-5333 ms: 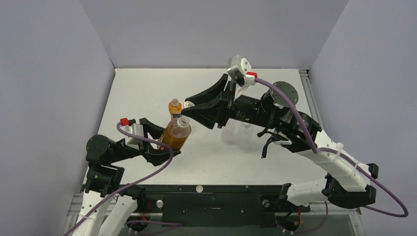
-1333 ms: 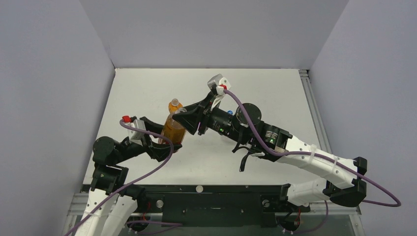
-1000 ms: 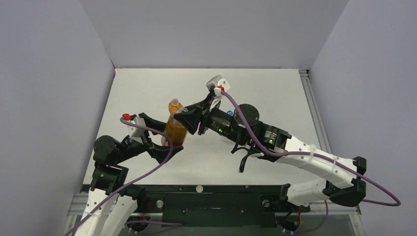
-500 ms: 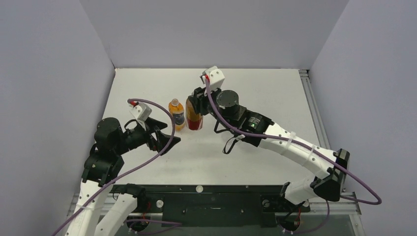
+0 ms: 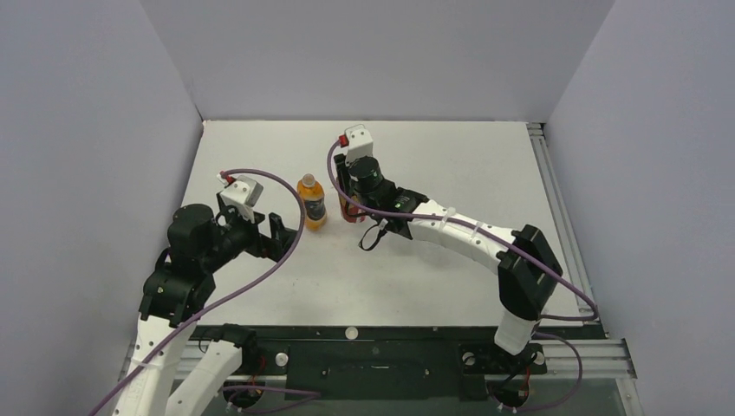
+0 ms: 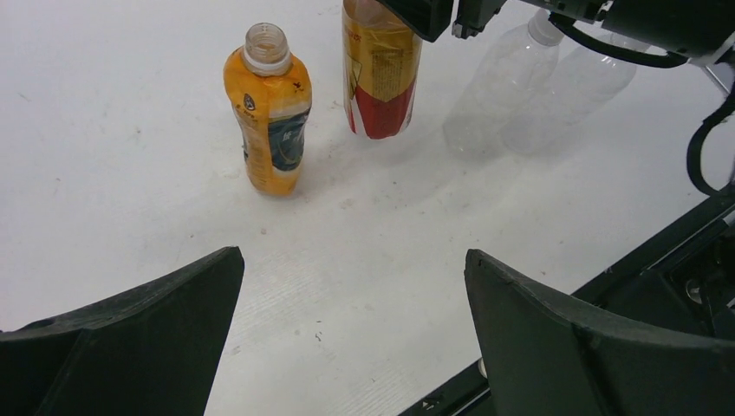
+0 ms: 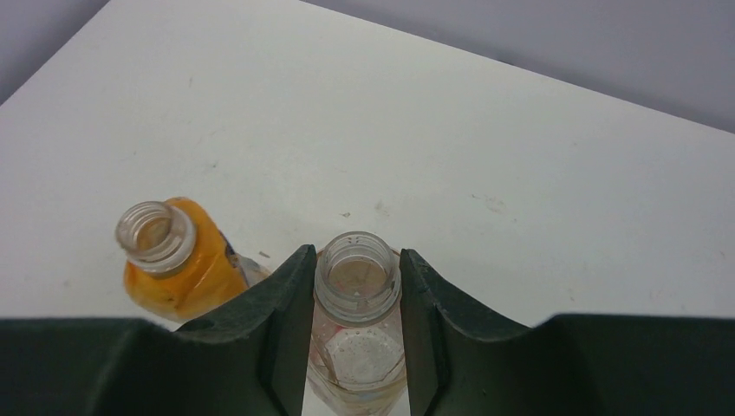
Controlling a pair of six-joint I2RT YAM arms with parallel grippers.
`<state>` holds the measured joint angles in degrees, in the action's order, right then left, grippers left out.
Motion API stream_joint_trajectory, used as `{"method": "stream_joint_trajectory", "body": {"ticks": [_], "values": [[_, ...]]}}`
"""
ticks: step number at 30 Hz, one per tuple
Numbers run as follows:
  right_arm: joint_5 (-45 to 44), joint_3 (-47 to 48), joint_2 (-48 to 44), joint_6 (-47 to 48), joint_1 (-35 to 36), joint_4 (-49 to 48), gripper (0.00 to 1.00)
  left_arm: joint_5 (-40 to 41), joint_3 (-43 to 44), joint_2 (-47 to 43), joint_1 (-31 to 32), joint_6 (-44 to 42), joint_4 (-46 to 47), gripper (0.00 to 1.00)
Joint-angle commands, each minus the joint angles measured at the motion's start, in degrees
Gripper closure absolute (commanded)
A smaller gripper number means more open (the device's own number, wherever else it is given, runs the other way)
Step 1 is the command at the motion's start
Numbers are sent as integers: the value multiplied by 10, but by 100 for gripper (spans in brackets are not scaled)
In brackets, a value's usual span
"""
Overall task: Unscrew the bottle caps
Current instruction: Place the plastic bottle at the center of the board.
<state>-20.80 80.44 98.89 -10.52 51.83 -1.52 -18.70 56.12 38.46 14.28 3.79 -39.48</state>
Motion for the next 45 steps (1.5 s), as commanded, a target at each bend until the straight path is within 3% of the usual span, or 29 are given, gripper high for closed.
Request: {"method": "stream_joint_trajectory", "body": {"ticks": [1, 16, 40, 45], "values": [[-41, 5, 22, -12, -14, -86, 100, 41, 41, 11, -4, -5, -10, 3], [-86, 18, 117, -42, -24, -151, 100, 39, 53, 26, -5, -1, 12, 3], [-204, -65, 120, -40, 11, -240, 100, 10, 49, -7, -5, -16, 17, 4], [-208, -76, 115, -43, 15, -241, 77, 10, 50, -9, -5, -15, 15, 3]]}}
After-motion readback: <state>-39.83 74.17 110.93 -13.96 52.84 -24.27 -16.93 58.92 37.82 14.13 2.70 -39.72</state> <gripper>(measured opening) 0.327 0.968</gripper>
